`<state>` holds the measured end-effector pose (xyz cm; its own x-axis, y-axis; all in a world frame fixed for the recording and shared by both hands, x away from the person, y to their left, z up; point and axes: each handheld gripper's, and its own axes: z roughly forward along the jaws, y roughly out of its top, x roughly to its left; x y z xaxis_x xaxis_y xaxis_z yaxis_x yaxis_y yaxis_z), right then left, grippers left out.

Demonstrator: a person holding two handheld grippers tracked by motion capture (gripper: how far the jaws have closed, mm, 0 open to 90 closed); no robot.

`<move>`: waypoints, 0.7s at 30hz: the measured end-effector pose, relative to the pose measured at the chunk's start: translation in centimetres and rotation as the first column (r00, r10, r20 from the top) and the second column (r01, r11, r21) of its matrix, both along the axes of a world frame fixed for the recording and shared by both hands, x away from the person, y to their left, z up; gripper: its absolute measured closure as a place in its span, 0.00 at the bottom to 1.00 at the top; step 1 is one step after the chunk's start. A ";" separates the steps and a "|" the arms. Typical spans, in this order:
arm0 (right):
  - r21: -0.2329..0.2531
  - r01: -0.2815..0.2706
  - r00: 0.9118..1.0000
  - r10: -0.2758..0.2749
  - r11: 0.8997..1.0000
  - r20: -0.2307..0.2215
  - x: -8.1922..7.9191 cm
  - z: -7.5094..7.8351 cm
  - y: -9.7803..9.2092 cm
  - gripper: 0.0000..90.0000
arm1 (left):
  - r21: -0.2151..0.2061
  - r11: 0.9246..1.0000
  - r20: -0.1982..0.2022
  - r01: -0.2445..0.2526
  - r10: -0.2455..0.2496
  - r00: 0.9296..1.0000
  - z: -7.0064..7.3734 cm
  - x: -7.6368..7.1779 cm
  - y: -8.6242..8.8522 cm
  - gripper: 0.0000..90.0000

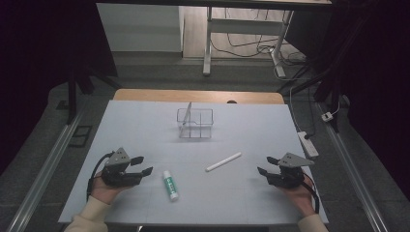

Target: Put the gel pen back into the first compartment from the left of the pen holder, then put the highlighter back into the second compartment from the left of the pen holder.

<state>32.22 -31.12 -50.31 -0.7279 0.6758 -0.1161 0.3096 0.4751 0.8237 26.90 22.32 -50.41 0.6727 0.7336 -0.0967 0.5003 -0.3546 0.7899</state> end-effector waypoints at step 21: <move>-0.018 -0.084 0.996 0.084 0.996 0.018 0.7 1.4 1.2 0.46 | -0.010 1.000 -0.005 -0.001 0.001 1.000 -0.1 0.1 0.3 0.43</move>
